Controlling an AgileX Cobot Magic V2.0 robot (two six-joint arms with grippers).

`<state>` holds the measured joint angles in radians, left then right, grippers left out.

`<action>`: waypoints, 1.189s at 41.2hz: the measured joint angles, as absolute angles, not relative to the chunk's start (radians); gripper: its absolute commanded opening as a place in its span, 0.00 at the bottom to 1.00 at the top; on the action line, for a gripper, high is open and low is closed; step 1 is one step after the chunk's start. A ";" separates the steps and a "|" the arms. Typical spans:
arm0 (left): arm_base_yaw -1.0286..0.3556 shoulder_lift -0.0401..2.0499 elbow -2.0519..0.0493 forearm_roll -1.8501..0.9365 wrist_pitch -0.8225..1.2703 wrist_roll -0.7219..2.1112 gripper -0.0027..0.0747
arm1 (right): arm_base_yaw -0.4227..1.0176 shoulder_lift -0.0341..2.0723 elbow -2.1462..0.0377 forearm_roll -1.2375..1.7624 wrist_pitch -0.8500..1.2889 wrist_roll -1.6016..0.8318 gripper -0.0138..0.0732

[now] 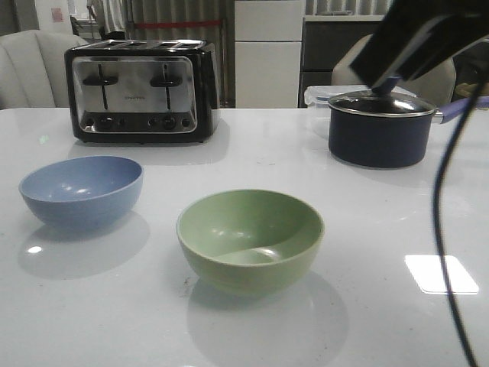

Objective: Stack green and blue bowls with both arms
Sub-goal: 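Move the green bowl toward the table center and set it down, then open the right gripper and withdraw it from the green bowl, then grasp the light blue bowl rim with the left gripper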

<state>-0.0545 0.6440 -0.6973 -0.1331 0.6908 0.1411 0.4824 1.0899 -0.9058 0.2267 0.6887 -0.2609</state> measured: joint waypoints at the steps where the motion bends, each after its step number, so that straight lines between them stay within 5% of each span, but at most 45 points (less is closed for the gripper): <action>1: -0.060 0.644 -0.697 -0.133 0.691 0.141 0.72 | 0.482 1.065 -0.894 0.222 0.703 -0.254 0.62; 17: -0.257 0.727 -0.697 -0.099 0.695 0.153 0.72 | 0.482 0.742 -0.766 0.031 0.876 0.007 0.62; 49: -0.172 1.477 -1.007 -0.082 0.682 0.090 0.72 | 0.482 0.700 -0.754 0.019 0.891 0.017 0.62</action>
